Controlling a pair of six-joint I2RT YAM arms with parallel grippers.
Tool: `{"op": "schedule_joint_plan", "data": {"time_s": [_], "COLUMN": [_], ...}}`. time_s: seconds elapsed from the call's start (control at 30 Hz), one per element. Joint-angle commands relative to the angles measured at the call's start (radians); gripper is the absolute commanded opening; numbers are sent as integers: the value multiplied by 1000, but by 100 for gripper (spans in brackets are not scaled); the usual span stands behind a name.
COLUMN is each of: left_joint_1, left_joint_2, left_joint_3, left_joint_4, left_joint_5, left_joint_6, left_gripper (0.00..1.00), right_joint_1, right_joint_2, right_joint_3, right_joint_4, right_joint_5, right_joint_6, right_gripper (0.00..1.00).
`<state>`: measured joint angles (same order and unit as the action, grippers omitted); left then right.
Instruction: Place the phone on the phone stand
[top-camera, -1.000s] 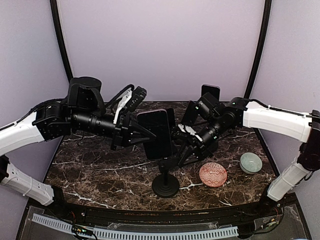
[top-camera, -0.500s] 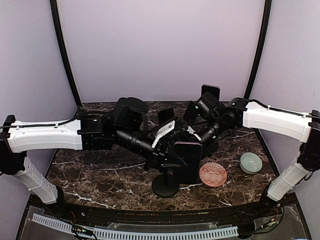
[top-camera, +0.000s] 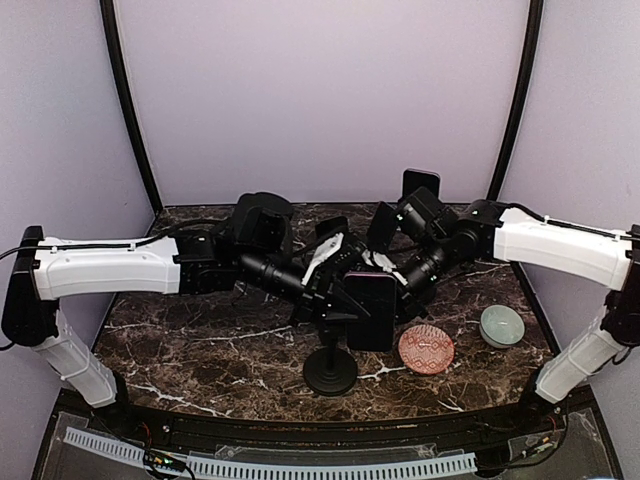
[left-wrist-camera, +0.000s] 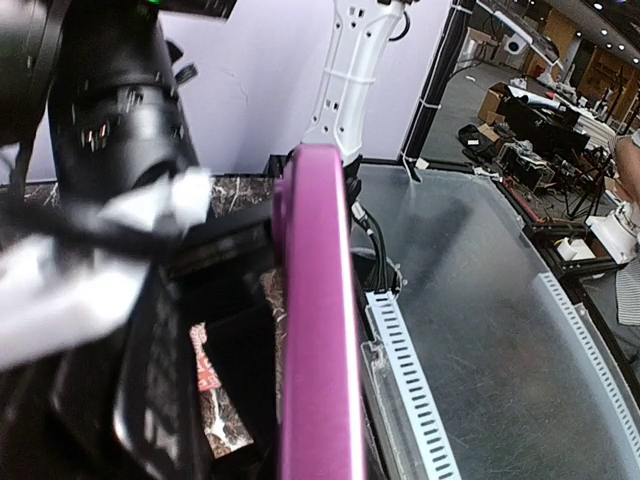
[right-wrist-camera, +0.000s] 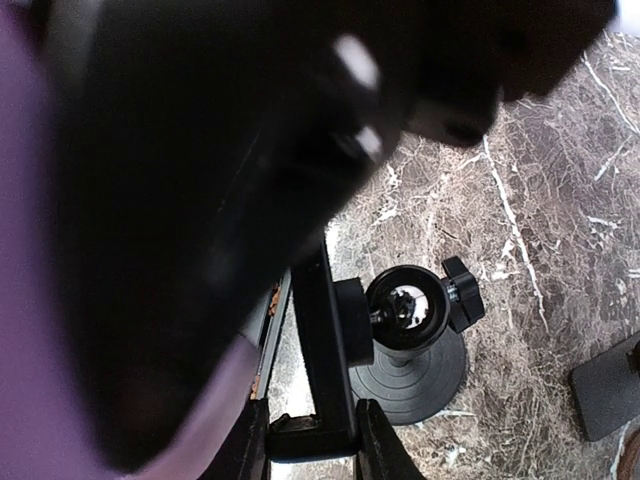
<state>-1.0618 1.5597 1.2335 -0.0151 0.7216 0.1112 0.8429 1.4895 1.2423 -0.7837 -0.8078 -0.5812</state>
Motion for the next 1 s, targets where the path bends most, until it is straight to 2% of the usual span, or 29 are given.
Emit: {"op": "schedule_joint_plan", "data": {"time_s": [0.0,0.2,0.53,0.97], "left_joint_1": [30,56,80,83], "left_joint_2": [4,18,-28,-205], "left_joint_3": [-22,-46,-103,-242], "left_joint_4": [44,57,6,-68], "left_joint_5": [62,83,27,-163], "left_joint_6": [50,62,74,32], "left_gripper": [0,0,0,0], "right_joint_1": [0,0,0,-2], "right_joint_2": [-24,-37,-70,-138], "right_joint_3": [-29,-35,-70,-127], "right_joint_4": [-2,-1,41,59], "right_joint_5": [32,25,37,89], "right_joint_6": [25,31,60,83], "right_gripper": [0,0,0,0]}}
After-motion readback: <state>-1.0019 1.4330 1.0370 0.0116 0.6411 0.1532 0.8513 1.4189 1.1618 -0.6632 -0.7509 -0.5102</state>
